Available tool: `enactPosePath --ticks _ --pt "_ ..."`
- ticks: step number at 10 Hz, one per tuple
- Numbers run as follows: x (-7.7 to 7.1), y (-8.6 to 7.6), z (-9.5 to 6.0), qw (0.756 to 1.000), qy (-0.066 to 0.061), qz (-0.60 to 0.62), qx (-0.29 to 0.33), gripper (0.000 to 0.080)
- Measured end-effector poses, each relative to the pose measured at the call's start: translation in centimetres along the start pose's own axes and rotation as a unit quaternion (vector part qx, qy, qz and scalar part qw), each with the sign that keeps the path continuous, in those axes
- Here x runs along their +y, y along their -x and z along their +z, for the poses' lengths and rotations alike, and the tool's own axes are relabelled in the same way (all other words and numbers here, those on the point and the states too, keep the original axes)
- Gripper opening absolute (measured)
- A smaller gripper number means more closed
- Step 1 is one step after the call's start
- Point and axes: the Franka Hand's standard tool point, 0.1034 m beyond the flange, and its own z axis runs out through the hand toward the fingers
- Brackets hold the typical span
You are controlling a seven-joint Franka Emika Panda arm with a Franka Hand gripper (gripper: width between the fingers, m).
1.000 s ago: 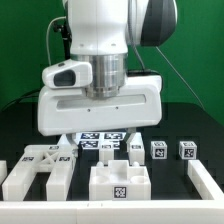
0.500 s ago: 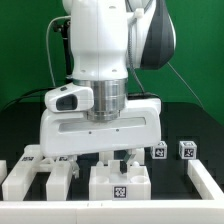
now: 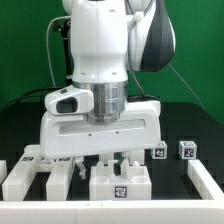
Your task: Assemble chair
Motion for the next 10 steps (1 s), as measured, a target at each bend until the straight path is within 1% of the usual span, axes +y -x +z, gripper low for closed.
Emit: enactPosePath --ticks 1,2,3,4,10 --pt "0.00 0.00 0.00 1.000 0.000 0.000 0.000 0.0232" --pt "0.00 0.00 0.00 1.000 0.000 0.000 0.000 0.0232" --pt "0.00 0.00 0.00 1.000 0.000 0.000 0.000 0.0073" --pt "0.00 -0.01 0.00 1.000 0.000 0.000 0.000 0.0028" --pt "0.00 -0.01 0.00 1.000 0.000 0.000 0.000 0.0028"
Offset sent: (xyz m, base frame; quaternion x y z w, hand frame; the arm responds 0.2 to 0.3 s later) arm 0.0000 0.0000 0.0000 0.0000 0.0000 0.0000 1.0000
